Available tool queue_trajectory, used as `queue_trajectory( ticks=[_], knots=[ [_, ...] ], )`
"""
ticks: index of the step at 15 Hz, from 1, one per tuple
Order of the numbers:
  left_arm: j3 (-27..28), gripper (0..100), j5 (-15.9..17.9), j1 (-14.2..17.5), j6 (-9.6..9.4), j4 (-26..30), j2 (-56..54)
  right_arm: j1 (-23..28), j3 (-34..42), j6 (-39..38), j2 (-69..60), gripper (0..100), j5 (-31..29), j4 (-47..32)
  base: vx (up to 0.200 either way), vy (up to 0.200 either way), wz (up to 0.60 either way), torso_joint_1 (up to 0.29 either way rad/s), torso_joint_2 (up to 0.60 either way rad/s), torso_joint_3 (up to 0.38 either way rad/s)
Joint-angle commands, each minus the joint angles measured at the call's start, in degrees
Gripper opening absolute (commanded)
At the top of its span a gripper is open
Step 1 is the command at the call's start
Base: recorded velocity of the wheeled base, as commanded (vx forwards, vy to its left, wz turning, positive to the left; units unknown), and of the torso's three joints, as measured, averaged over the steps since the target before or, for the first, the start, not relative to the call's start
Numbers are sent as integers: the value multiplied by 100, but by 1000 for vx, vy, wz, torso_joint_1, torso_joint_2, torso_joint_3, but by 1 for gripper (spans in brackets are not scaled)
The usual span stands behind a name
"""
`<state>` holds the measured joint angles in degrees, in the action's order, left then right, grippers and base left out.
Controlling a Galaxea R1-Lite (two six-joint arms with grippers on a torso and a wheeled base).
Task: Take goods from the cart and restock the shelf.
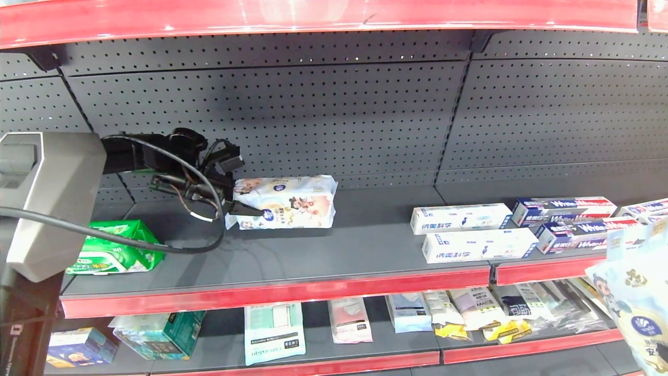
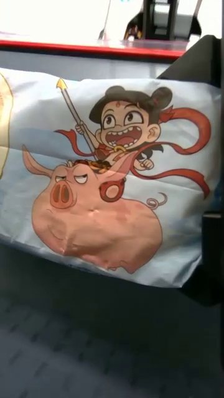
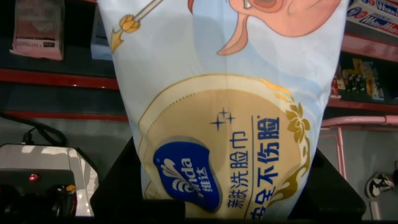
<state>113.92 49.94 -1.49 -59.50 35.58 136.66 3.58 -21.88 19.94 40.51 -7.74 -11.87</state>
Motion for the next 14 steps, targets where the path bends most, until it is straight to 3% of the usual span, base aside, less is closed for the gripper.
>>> queue_trajectory(
  ticks=[1,4,9,14],
  knots=[
    [-626,0,6,34,-35,-43,-579,2,9,1,45,0,1,1,0,0,0,0,0,0],
    [-1047,0,-2,87,-35,-69,-798,2,0,1,71,0,1,1,0,0,0,0,0,0],
    [-2392,0,138,210,-44,-1045,-1176,2,-18,1,62,0,-8,10,0,0,0,0,0,0],
    [-3297,0,270,228,-70,-1880,-1361,2,-9,1,71,0,-26,10,0,0,0,0,0,0]
  ],
)
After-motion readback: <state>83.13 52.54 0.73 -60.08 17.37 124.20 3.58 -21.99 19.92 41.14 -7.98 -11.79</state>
